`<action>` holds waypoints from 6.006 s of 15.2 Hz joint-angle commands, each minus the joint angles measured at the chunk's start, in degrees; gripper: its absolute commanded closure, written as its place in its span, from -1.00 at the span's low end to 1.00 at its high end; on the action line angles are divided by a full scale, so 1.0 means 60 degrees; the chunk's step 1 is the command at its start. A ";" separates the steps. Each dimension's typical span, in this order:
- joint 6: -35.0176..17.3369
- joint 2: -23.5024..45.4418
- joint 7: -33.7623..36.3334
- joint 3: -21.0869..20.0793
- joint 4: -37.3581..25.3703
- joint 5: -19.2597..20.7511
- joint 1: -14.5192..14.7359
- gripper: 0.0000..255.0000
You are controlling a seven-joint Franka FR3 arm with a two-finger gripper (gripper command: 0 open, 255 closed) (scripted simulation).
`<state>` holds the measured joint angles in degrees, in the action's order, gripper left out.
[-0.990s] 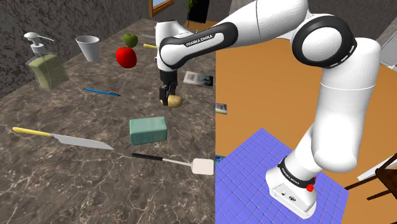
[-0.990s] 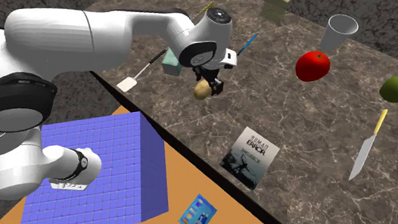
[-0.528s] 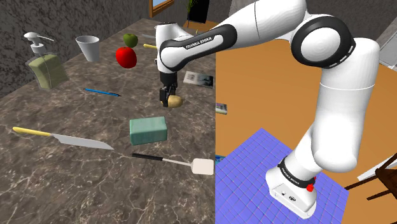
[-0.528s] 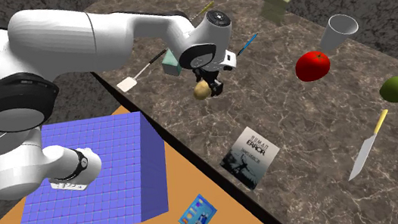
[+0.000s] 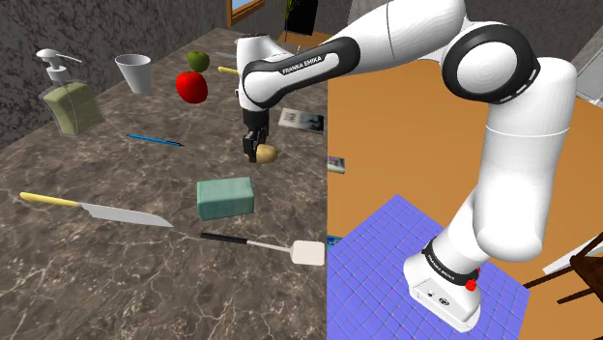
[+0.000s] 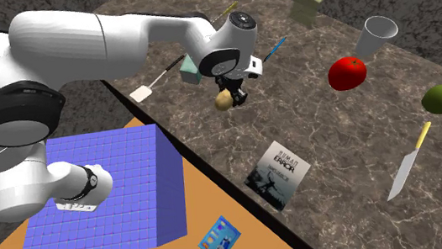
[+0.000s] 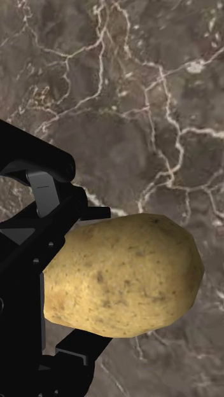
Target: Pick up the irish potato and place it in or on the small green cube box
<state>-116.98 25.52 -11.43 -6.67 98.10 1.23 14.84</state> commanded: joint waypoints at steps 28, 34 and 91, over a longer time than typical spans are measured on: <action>0.2811 -0.0949 -0.0010 -0.0056 -0.1870 -0.0112 -0.0018 1.00; 0.3562 -0.0991 0.0001 -0.0063 -0.2579 -0.0117 -0.0008 1.00; 0.2880 -0.1281 0.3595 -0.1380 -0.1721 -0.0127 0.2301 -1.00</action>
<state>-99.73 17.83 10.14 -14.94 87.80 0.47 28.64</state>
